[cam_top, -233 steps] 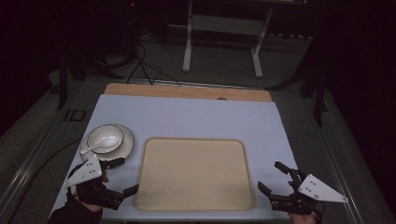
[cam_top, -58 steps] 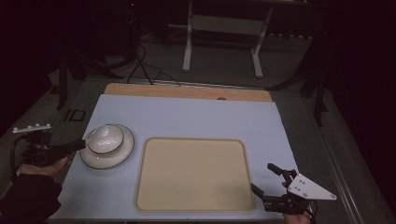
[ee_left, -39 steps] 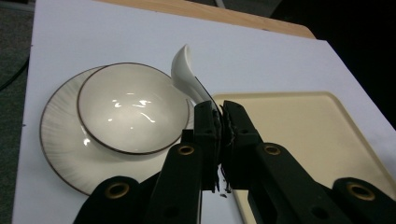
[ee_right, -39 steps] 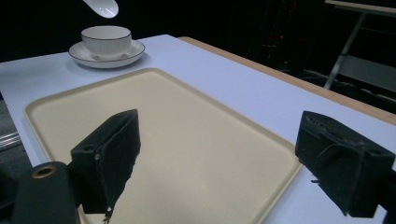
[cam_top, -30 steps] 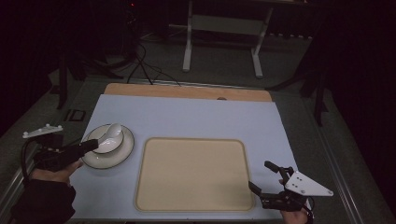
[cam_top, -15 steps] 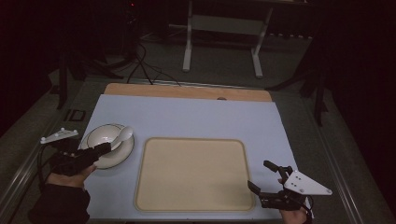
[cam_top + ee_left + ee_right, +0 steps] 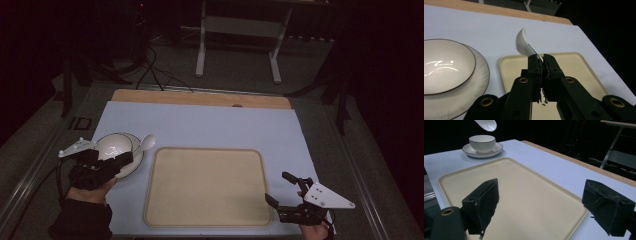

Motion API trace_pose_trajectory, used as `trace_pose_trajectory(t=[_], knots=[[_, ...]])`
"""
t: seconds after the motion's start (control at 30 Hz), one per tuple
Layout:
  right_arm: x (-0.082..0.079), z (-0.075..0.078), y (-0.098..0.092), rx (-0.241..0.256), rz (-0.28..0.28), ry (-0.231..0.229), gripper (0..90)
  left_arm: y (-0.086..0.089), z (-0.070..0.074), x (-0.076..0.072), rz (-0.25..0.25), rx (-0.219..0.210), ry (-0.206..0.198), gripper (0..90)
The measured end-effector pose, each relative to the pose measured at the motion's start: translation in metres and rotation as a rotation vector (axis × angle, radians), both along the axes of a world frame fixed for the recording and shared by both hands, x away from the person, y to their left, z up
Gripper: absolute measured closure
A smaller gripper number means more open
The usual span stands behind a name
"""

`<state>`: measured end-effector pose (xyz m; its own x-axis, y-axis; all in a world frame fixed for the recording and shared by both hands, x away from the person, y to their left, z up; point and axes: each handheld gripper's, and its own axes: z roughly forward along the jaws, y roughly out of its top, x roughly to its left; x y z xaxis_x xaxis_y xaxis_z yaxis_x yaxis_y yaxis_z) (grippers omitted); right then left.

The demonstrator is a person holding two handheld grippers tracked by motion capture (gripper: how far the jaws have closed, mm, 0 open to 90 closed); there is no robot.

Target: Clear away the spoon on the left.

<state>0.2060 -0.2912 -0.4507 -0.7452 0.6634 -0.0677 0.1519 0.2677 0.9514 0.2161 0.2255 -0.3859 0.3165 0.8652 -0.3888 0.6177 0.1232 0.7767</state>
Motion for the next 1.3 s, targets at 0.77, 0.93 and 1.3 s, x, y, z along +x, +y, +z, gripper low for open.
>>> trace_pose_trajectory(t=[0.77, 0.93, 1.3], knots=[[-0.001, 0.0, 0.0, 0.005, 0.001, 0.005, 14.1, -0.061, -0.032, 0.002, 0.047, -0.015, -0.007, 86.0], [-0.001, 0.0, 0.0, 0.005, 0.004, 0.003, 14.1, -0.068, -0.041, 0.004, 0.057, -0.032, 0.003, 85.9], [-0.001, 0.001, 0.0, 0.004, 0.006, -0.002, 14.3, -0.089, -0.061, -0.003, 0.117, -0.034, -0.028, 85.9]])
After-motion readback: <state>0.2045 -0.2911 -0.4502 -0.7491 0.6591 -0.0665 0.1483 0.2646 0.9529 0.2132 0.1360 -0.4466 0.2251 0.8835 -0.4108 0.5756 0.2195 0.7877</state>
